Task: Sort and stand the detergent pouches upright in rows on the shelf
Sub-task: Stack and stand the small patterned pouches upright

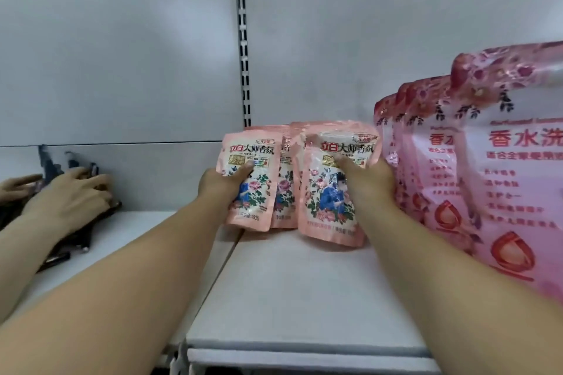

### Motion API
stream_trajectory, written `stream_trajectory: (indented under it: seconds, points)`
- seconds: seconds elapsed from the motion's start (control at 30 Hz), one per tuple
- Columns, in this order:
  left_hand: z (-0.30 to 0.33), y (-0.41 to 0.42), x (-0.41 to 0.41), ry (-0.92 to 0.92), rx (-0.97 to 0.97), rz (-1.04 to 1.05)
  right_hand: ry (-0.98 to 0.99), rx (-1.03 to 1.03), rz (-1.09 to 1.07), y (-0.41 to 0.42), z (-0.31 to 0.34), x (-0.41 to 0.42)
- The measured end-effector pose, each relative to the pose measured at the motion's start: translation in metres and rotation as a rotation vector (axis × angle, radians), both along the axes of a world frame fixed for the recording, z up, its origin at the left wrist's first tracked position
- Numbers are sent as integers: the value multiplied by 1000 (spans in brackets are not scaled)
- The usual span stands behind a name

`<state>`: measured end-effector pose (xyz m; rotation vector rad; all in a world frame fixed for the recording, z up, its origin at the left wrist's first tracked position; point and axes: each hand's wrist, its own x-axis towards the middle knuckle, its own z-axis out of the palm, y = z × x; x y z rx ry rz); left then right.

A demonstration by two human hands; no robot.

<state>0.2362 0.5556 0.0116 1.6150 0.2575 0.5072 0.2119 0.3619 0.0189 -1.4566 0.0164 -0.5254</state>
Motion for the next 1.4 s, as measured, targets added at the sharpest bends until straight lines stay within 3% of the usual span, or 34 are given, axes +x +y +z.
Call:
stream_trajectory:
  seconds: [0.2,0.4,0.5,0.63,0.97,1.2,1.4]
  points:
    - [-1,-9,18,-37,-119,-132,63,-17,33,-2,5,4]
    - [-6,-19,21,-115,60,-115,138,-119,75,8,9,16]
    - [-2,-9,17,-145,1,-86,105,-143,37,10,6,25]
    - [9,5,7,-103,-96,-224,90,-115,63,-3,8,26]
    - [5,-8,-5,-133,91,-227,69,5,-33,-2,8,19]
    - [4,-9,-10,-57,-73,-326,-3,107,110,2,14,3]
    - [6,-9,-13,-123,-84,-249,-153,-235,-151,8,23,-9]
